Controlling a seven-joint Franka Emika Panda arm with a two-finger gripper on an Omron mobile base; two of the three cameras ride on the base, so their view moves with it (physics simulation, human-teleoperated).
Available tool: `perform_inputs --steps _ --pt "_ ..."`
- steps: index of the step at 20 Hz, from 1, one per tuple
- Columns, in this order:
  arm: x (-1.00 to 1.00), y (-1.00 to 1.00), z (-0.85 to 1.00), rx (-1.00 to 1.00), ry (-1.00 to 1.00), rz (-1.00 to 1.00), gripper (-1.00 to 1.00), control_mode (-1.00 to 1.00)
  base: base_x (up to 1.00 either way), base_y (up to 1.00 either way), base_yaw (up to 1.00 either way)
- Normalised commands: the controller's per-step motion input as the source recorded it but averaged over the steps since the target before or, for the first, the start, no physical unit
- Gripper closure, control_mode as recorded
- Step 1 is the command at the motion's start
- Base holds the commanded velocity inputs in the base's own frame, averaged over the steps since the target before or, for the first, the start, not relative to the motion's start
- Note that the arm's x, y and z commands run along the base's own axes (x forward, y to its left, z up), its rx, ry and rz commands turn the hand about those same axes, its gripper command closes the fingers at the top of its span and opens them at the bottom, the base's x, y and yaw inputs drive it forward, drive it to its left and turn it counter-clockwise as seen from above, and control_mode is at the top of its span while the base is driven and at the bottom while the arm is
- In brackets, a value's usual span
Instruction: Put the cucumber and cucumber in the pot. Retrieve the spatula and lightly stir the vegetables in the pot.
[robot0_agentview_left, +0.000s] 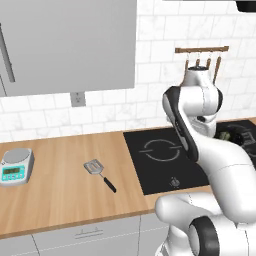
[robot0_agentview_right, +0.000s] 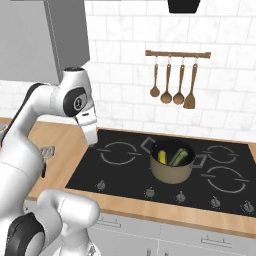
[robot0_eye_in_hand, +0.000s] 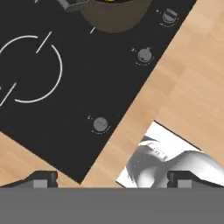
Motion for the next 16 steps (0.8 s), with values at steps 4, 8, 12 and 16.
perform_inputs --steps 4,8,12,16 --pt "-0.19 0.66 -0.16 0.16 0.10 -0.61 -1.00 -1.00 0.00 0.00 0.00" --pt "-0.03 0.61 -0.35 0.15 0.00 -0.66 -1.00 -1.00 0.00 0.00 0.00" --pt "0.00 0.71 -0.39 0.07 -0.06 -0.66 -1.00 -1.00 0.00 0.00 0.00" --pt "0.02 0.72 -0.41 0.04 -0.04 -0.66 -1.00 -1.00 0.00 0.00 0.00"
